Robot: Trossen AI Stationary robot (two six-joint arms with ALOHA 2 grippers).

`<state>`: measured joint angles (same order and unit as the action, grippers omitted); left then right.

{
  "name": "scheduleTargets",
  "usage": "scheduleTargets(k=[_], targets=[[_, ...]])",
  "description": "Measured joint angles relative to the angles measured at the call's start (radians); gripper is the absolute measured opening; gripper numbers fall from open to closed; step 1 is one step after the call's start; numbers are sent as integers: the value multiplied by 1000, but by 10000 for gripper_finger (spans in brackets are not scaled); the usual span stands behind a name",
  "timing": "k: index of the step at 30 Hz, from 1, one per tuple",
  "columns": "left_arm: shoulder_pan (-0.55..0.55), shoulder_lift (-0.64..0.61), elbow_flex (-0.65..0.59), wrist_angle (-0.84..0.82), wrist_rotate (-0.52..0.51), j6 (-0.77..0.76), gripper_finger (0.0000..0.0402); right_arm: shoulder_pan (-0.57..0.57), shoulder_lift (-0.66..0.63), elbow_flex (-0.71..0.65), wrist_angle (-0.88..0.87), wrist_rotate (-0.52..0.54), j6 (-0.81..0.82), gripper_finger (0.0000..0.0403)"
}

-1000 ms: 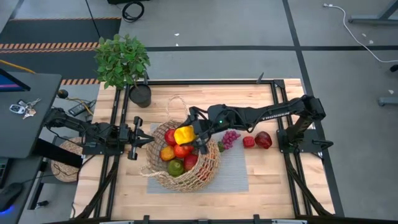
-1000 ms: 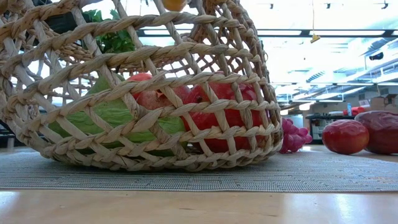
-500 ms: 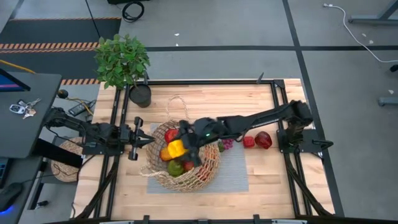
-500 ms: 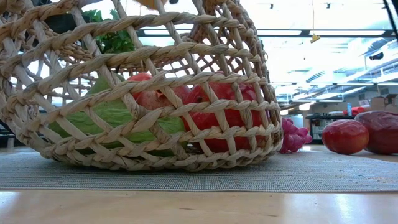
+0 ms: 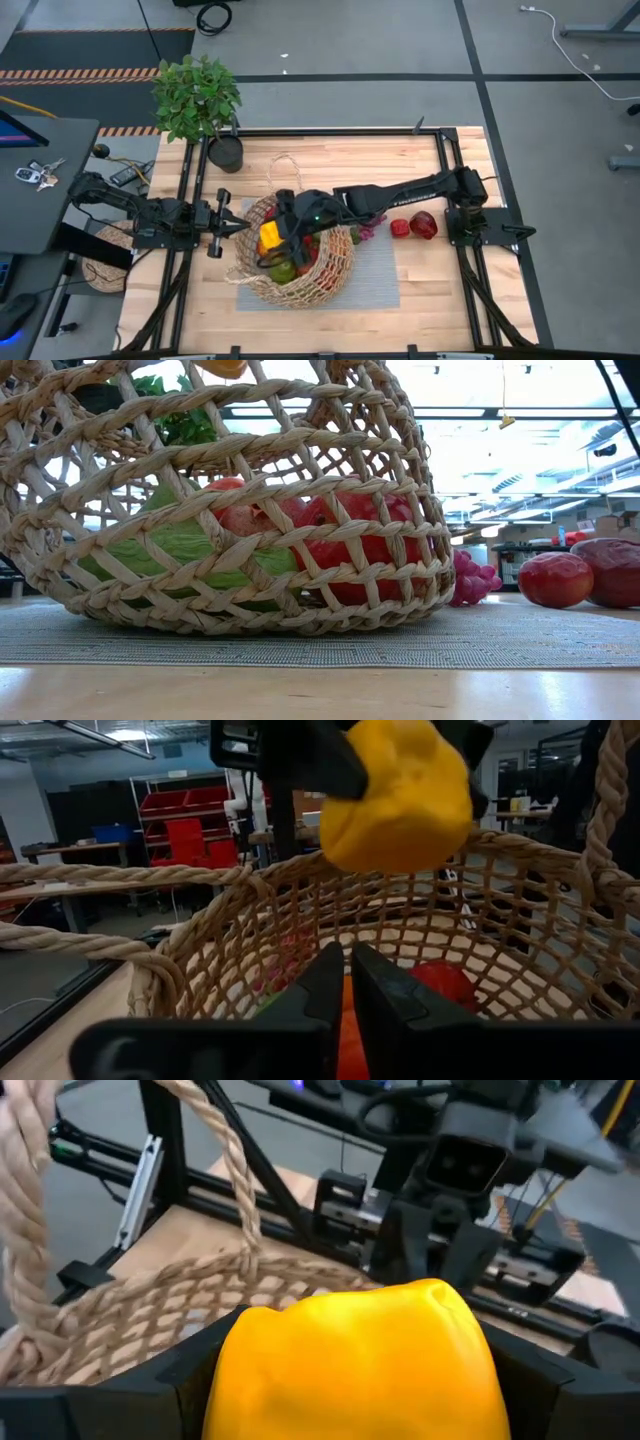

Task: Build produce basket
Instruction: Put the bell pepper into the brown basket

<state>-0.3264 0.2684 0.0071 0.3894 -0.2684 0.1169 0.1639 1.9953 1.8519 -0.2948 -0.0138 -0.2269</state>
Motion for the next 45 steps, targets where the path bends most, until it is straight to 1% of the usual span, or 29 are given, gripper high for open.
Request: scheduleTargets(k=[3,9,12,14,19,24,28,30,33,37,42,45], targets=[[0,0,0,0,0,0,36,-7,1,-9,-13,-32,13,307],[0,0,0,0,0,0,29,-11,3,-58,-21,-45,33,307],[0,0,0,0,0,0,28,-9,2,-66,-32,-119,32,307],[0,0,0,1,0,0,30,-3,2,-79,-33,-135,32,308],[0,0,0,1,0,0,36,-3,0,-80,-35,-114,30,309],[0,0,0,1,0,0,31,-2,0,-75,-42,-107,15,309],[0,0,0,1,0,0,28,1,-29,-53,-82,-27,-39,309],[0,0,0,1,0,0,29,3,-56,-52,-80,-9,-59,309],[0,0,0,1,0,0,33,5,-86,-50,-77,-8,-63,309],[0,0,0,1,0,0,36,4,-86,-50,-110,-7,-72,309],[0,0,0,1,0,0,30,9,-96,-51,-200,96,-132,309],[0,0,0,1,0,0,28,11,-120,-51,-202,109,-136,309]])
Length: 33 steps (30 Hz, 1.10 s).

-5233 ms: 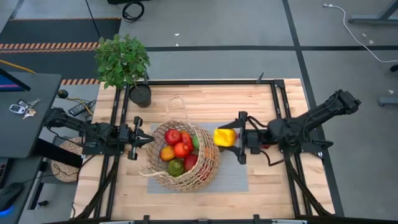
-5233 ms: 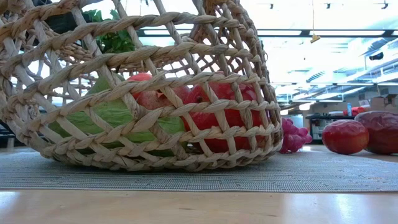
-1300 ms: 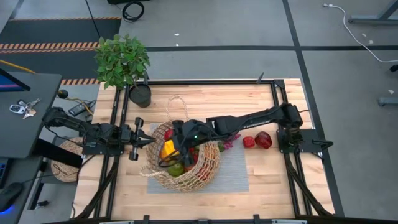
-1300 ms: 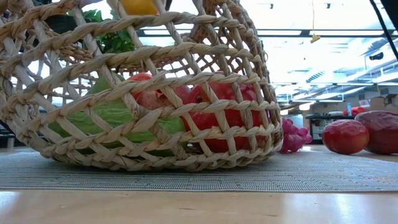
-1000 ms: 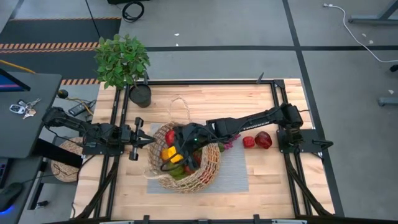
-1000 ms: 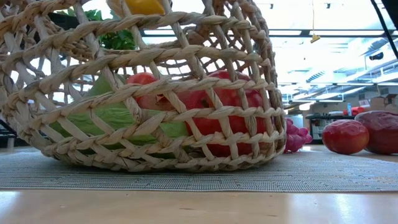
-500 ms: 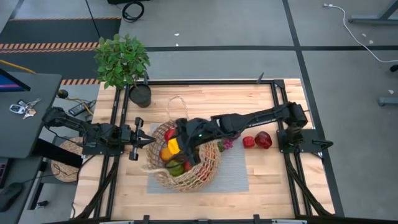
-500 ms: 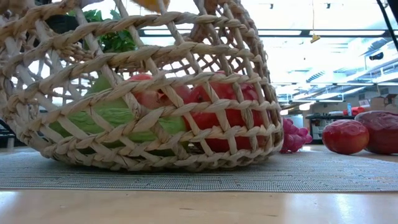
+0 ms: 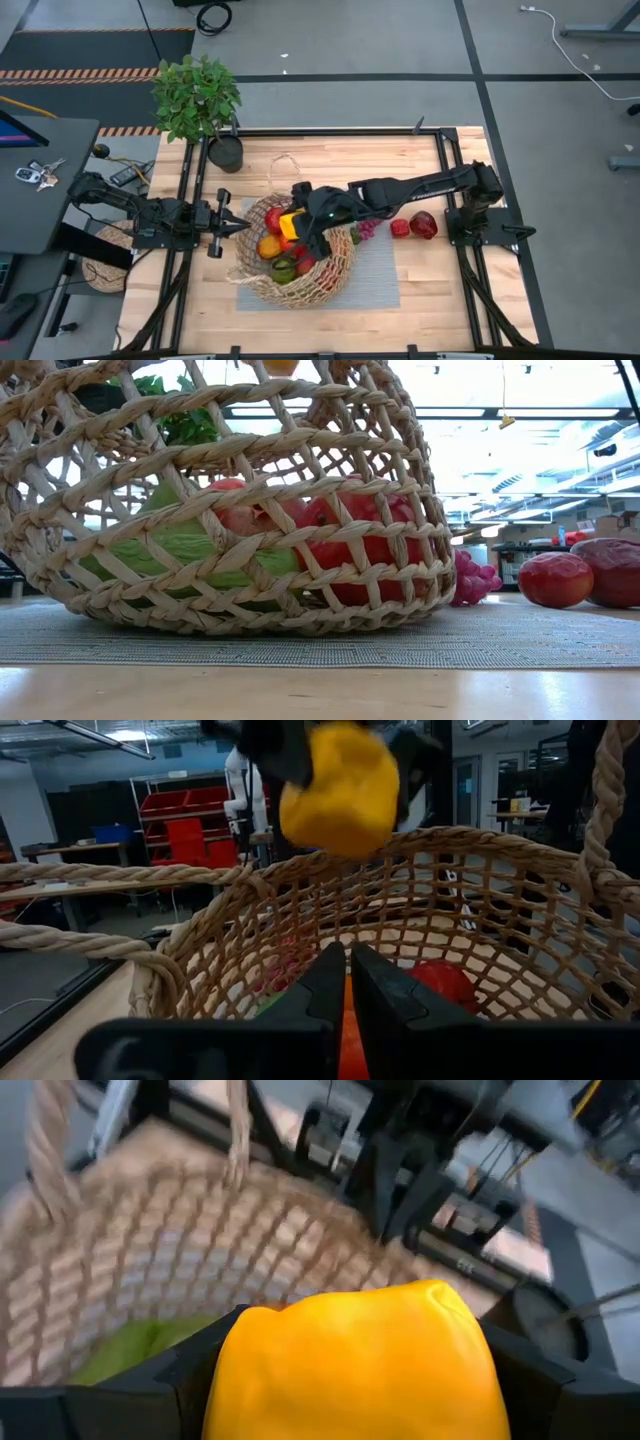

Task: Build produce basket
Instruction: Put the bell pepper into the brown basket

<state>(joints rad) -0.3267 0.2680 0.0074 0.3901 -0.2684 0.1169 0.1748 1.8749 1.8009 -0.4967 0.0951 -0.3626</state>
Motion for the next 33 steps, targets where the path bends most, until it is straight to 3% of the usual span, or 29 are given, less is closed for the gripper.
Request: scheduleTargets(k=[15,24,33], targets=[[0,0,0,0,0,0,28,-27,-23,-52,55,-171,30,309],[0,0,0,0,0,0,36,16,-10,-56,86,-174,108,309],[0,0,0,0,0,0,28,82,-17,-57,115,-81,152,309]])
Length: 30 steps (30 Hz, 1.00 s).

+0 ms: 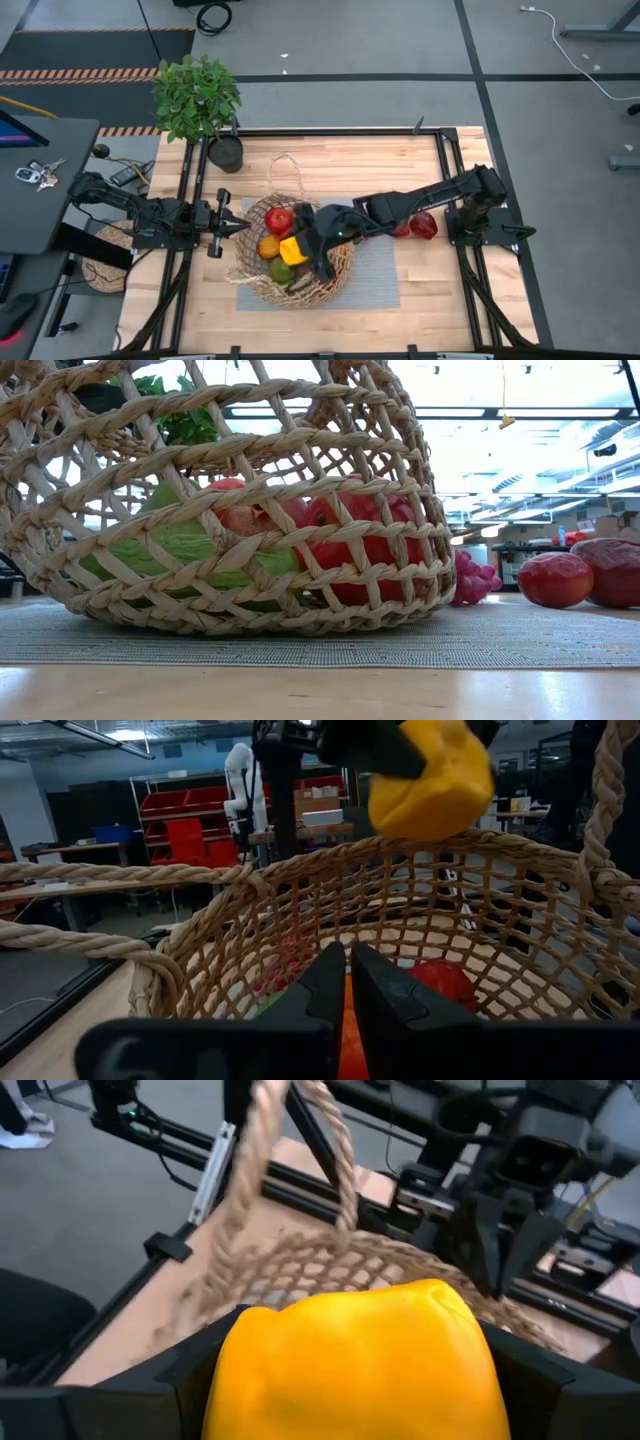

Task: Build produce basket
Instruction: Put the bell pepper into the brown basket

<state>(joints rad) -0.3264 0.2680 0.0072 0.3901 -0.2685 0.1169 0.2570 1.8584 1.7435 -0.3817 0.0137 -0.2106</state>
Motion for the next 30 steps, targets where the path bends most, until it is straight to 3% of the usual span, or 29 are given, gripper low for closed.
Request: scheduleTargets(k=[6,14,30], targets=[[0,0,0,0,0,0,35,13,0,0,-11,11,-9,309],[0,0,0,0,0,0,30,-20,1,3,95,-93,24,309],[0,0,0,0,0,0,31,-13,42,31,167,-85,95,309]])
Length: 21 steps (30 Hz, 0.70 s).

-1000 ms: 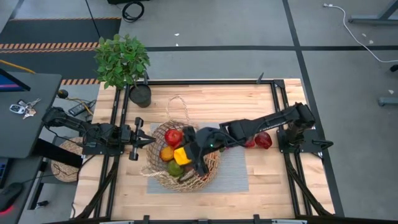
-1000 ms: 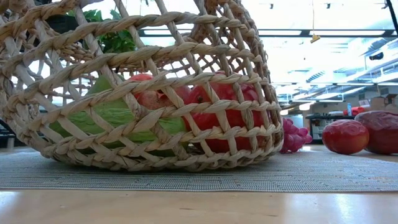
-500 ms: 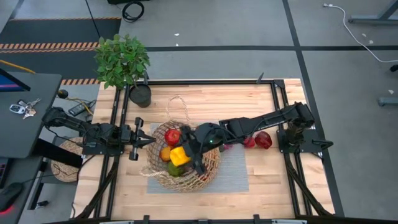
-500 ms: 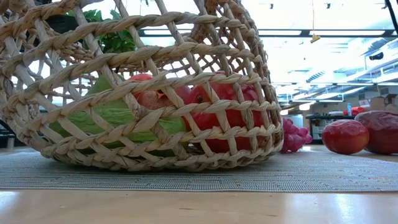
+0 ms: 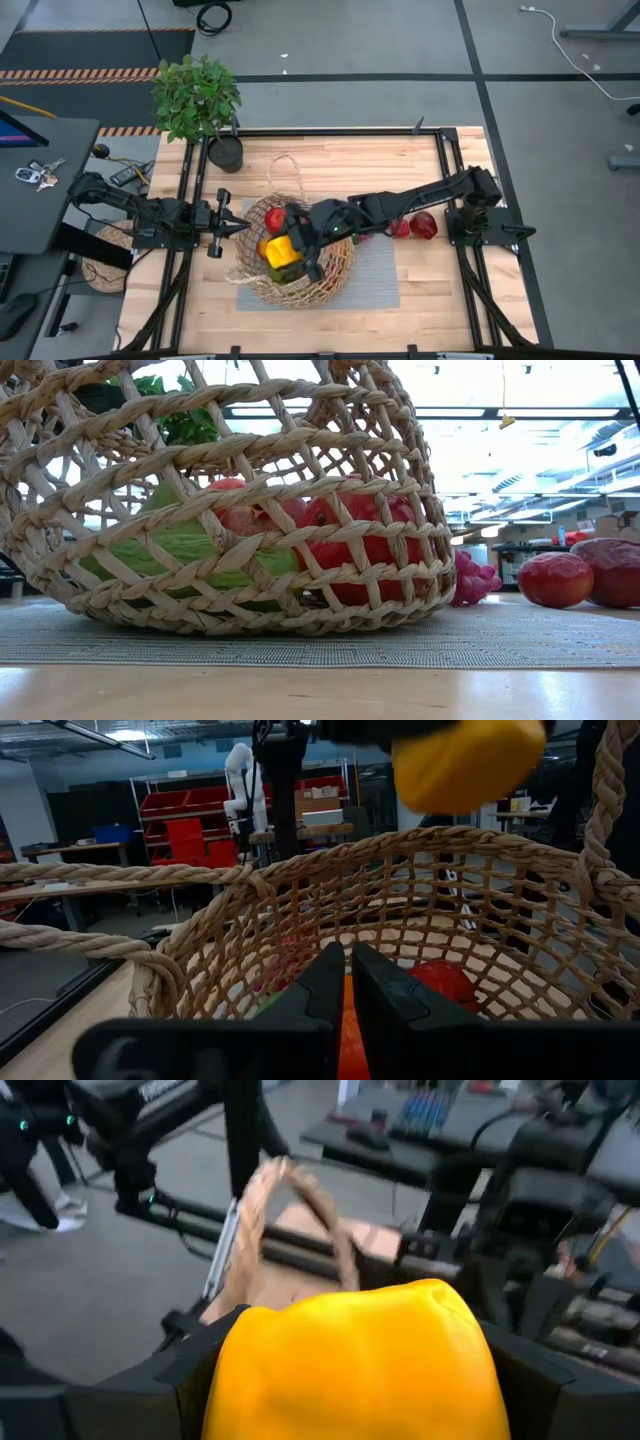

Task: Build produce basket
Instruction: Put the bell pepper into the brown basket

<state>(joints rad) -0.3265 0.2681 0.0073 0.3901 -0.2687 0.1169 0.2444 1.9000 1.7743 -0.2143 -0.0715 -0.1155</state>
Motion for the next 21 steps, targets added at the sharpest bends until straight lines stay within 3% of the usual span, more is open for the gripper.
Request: scheduleTargets(k=[5,21], targets=[[0,-1,0,1,0,0,29,20,34,16,-53,10,6,309],[0,0,0,0,0,0,28,29,42,41,13,26,-58,309]])
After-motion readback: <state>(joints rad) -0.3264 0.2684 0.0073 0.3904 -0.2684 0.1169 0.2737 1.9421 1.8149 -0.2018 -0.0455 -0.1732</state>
